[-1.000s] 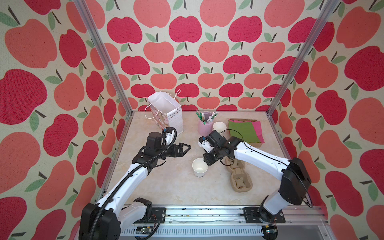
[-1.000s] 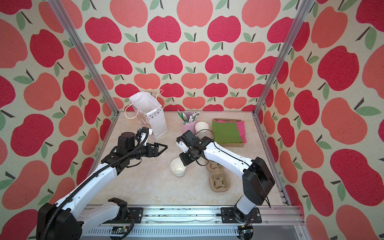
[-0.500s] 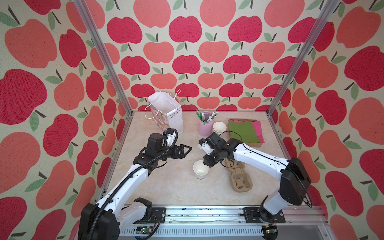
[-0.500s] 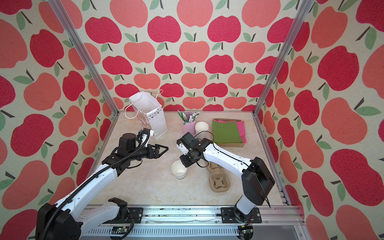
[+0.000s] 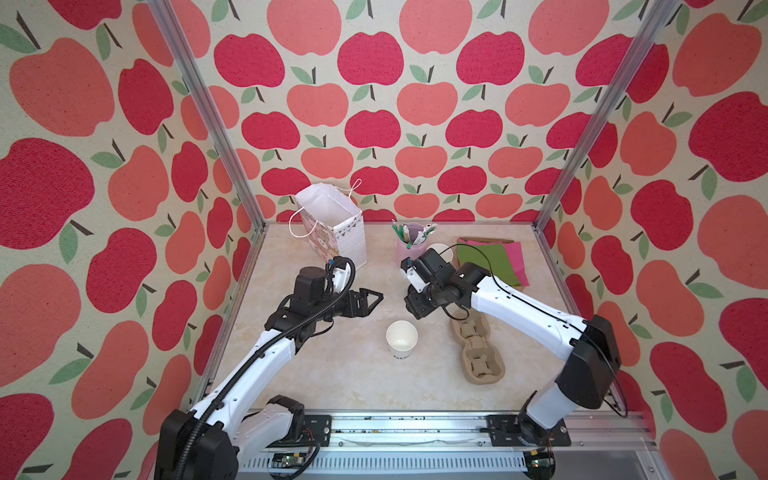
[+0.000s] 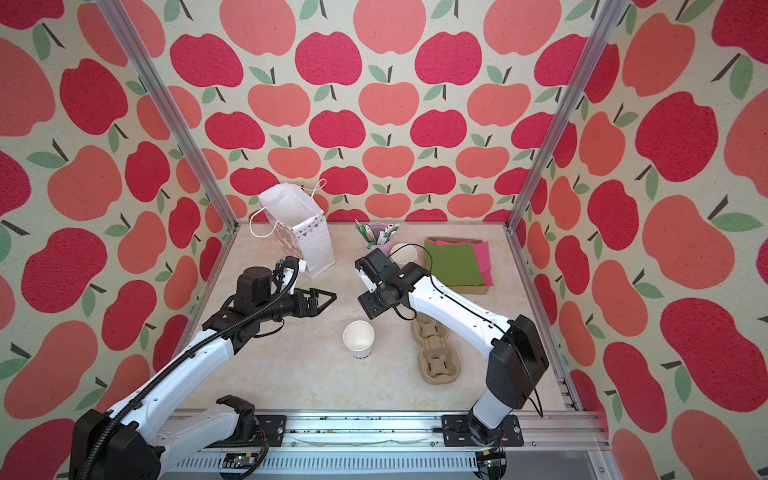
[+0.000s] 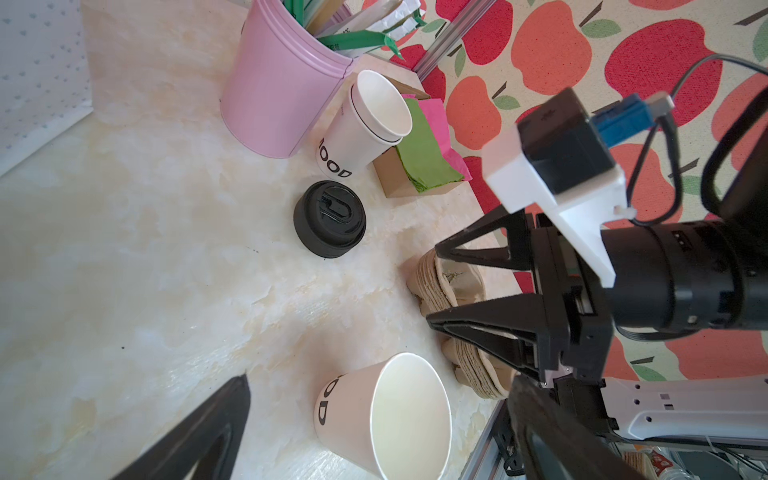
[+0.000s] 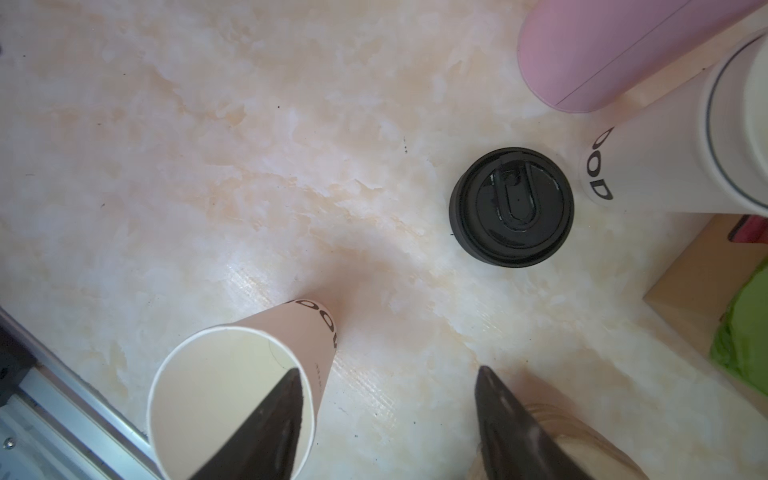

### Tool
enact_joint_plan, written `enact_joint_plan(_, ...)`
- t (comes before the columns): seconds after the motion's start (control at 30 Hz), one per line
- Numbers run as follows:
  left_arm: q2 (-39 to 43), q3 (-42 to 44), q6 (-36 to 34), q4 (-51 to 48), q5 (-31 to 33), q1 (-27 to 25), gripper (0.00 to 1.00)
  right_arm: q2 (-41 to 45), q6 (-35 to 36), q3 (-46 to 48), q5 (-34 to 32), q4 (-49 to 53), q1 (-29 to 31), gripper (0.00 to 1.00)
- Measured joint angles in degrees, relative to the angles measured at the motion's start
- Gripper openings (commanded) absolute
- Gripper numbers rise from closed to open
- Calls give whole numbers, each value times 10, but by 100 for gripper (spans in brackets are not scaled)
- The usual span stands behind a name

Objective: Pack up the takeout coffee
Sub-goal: 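Release the cup and move the right gripper over the black lid, then lower the right gripper onto the black lid and pinch its rim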

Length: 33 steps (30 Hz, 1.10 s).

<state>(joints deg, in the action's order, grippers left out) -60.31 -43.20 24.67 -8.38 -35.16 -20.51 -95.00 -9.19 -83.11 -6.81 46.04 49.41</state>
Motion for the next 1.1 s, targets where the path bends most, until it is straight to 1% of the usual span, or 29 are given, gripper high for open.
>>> enact_joint_plan(0.03,1,0,0,0,0,0,100,-13,0,-9,-7,2,-7,78)
enact_joint_plan(0.1,3,0,0,0,2,0,100,-46,0,-25,-20,3,-23,81)
enact_joint_plan(0.13,4,0,-2,0,2,0,100,-59,0,-30,-23,3,-28,85)
enact_joint_plan(0.17,4,0,-2,0,2,0,100,-76,0,-35,-27,4,-34,87)
enact_joint_plan(0.3,4,0,-2,-1,2,0,99,-139,0,-67,-33,10,-50,89)
enact_joint_plan(0.5,9,0,-2,-2,8,0,99,-190,0,-95,-32,12,-62,87)
enact_joint_plan(0.7,12,0,-2,-6,9,0,99,-207,1,-106,-38,9,-75,85)
enact_joint_plan(0.87,12,0,-2,-8,9,0,99,-221,2,-108,-38,3,-77,85)
enact_joint_plan(1.1,19,5,-2,-9,13,0,99,-238,9,-112,-38,-2,-77,79)
